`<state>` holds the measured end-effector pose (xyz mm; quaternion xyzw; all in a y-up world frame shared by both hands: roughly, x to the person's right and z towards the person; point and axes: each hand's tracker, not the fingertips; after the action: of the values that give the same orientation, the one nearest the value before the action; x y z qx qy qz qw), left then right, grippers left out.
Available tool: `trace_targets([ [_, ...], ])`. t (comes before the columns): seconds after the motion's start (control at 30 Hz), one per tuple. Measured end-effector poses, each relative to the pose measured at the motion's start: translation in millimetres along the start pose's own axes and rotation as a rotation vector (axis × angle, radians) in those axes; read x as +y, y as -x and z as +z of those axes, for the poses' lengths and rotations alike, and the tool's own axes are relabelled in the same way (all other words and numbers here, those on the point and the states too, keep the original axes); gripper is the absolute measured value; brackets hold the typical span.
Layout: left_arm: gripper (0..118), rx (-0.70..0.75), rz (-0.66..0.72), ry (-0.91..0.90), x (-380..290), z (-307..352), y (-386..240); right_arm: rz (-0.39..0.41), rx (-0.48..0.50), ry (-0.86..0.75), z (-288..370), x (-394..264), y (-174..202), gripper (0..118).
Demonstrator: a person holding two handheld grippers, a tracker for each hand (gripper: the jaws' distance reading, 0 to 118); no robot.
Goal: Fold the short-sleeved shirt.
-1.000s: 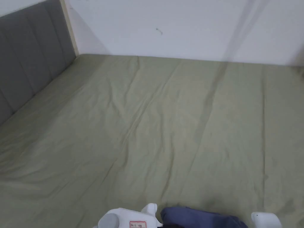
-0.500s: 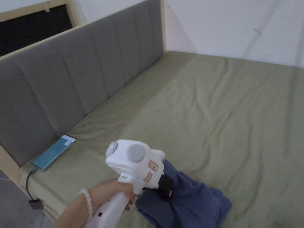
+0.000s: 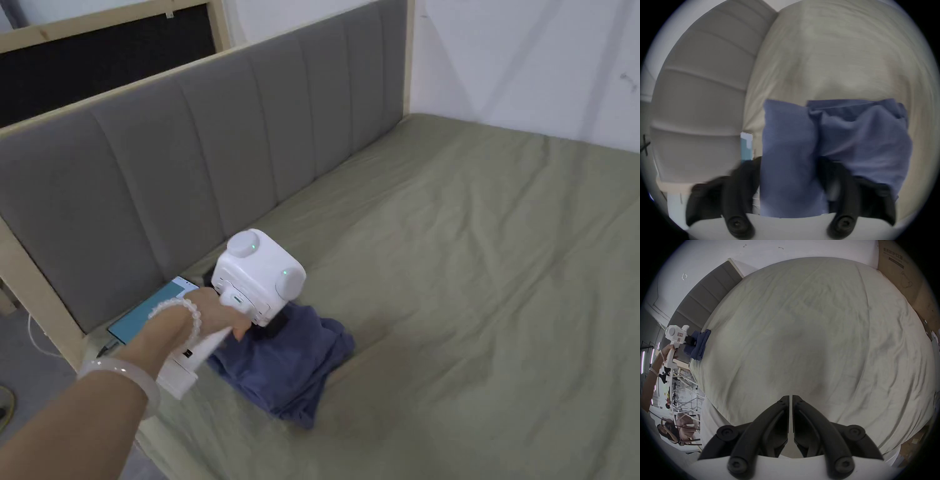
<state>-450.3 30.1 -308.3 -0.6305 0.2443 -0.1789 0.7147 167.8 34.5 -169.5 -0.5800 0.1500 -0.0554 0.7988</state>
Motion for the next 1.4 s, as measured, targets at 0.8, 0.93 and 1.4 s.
trace_targets([
  [0.8,1,-0.368,0.389,-0.797,-184,324,-35,0.079,0.133,-0.402,114,-18,27,5],
  [0.93,1,-0.283,0.448,-0.948,-226,368,-71,0.139,-0.058,-0.756,166,-24,48,5],
  [1.4,2,-0.274,0.513,-1.136,-270,427,-95,0.227,-0.334,-1.088,239,-28,104,15],
])
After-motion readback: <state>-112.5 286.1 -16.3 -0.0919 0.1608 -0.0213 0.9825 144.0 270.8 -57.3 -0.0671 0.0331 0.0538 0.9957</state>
